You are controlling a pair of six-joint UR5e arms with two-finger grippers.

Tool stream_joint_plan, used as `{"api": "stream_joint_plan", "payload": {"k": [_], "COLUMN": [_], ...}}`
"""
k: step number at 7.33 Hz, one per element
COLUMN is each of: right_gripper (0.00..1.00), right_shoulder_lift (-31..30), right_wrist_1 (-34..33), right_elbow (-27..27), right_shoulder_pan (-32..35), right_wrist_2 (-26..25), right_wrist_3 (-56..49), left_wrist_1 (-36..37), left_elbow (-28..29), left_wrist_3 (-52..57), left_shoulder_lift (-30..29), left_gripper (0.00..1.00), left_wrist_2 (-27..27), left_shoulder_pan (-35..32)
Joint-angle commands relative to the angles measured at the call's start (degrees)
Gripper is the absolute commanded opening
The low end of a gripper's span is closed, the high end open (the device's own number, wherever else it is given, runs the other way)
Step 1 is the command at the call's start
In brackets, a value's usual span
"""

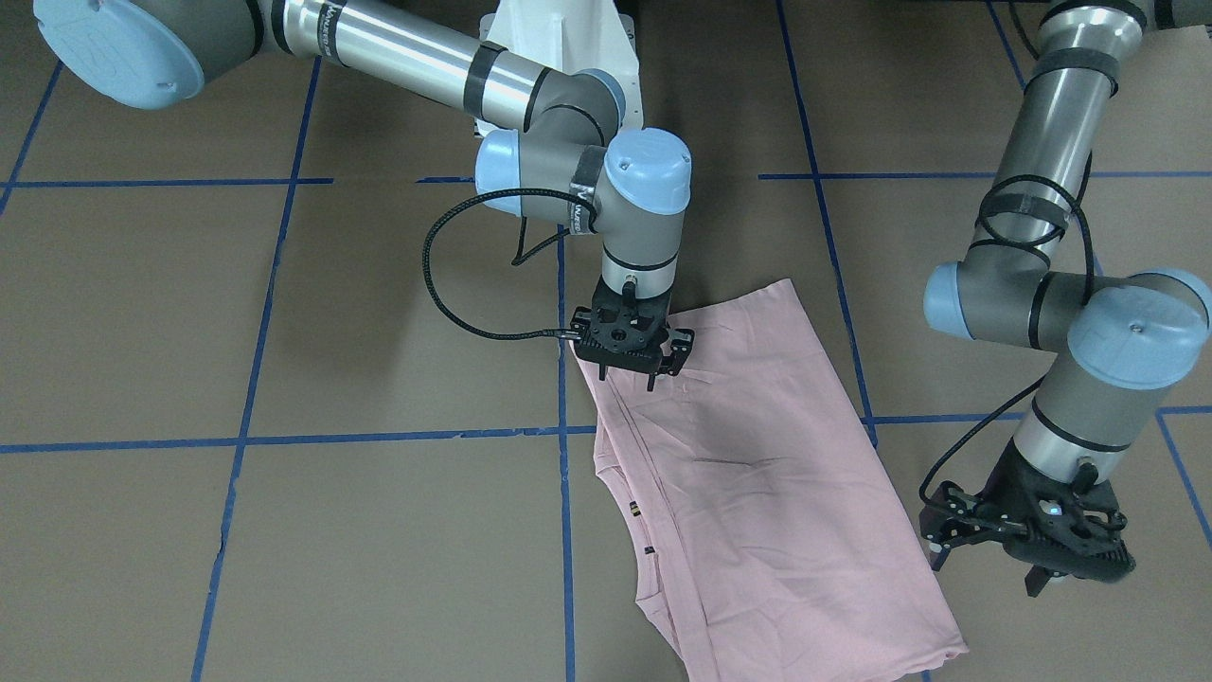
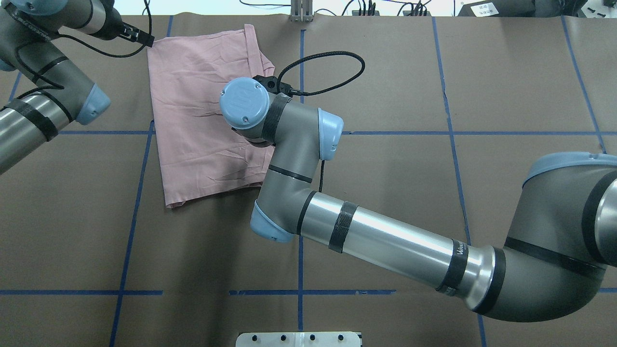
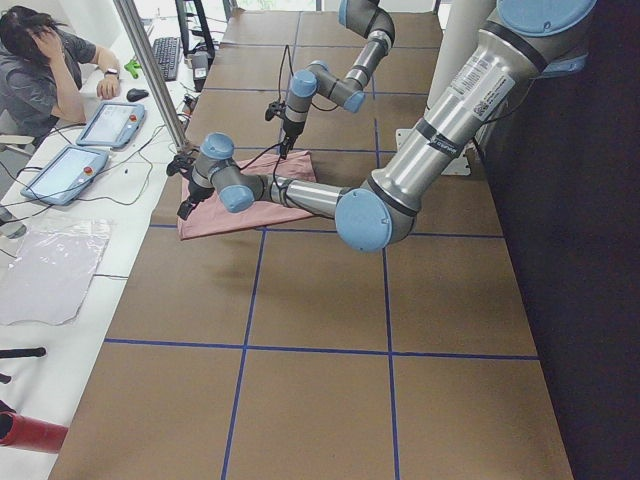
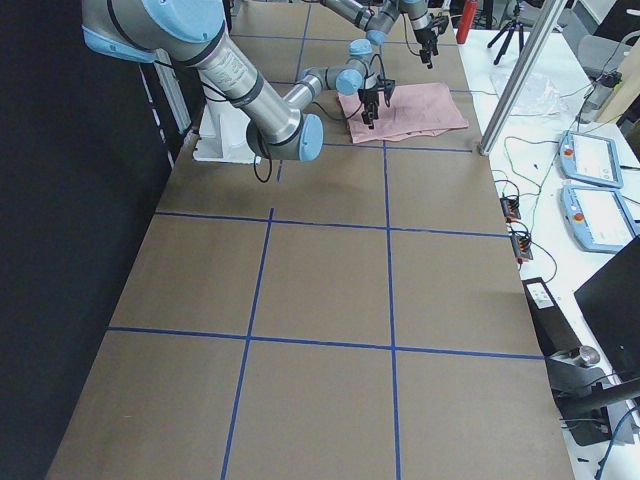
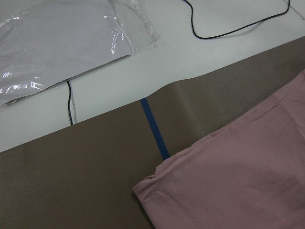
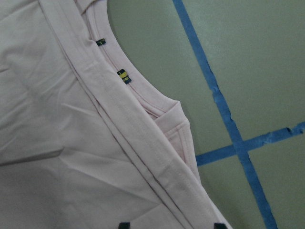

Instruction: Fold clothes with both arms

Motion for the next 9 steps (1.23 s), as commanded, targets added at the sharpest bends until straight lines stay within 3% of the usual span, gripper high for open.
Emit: {"api": "stream_joint_plan", "payload": {"k": [1, 6, 7, 8, 9], "right_gripper": [0.59, 0.58, 0.46, 0.14, 0.0], "right_shoulder_lift": [0.11, 0.02, -0.15, -0.24, -0.16], "right_wrist_1": [-0.68, -0.68, -0.76, -0.85, -1.2], "right_elbow": [-1.14, -2.37, -2.37, -2.37, -2.28], "right_shoulder_pan": [-1.17, -2.75, -2.93, -2.93, -2.93], "right_wrist_2": [-1.53, -3.12, -3.12, -3.2, -3.12], "right_wrist_3": [0.08, 0.35, 0.43, 1.48, 1.4], "left_wrist_1": [0.0, 0.0, 0.0, 0.0, 0.0], "left_elbow": [-0.54, -0.64, -0.72, -0.72, -0.72], "left_wrist_3": [-0.02, -0.02, -0.02, -0.02, -0.02], "left_shoulder_lift": [0.62, 0.89, 0.89, 0.89, 0.89], "left_gripper": [1.0, 1.0, 1.0, 1.0, 1.0], "left_wrist_2": [0.0, 0.0, 0.0, 0.0, 0.0], "left_shoulder_pan": [0.06, 0.06, 0.06, 0.06, 0.06]}}
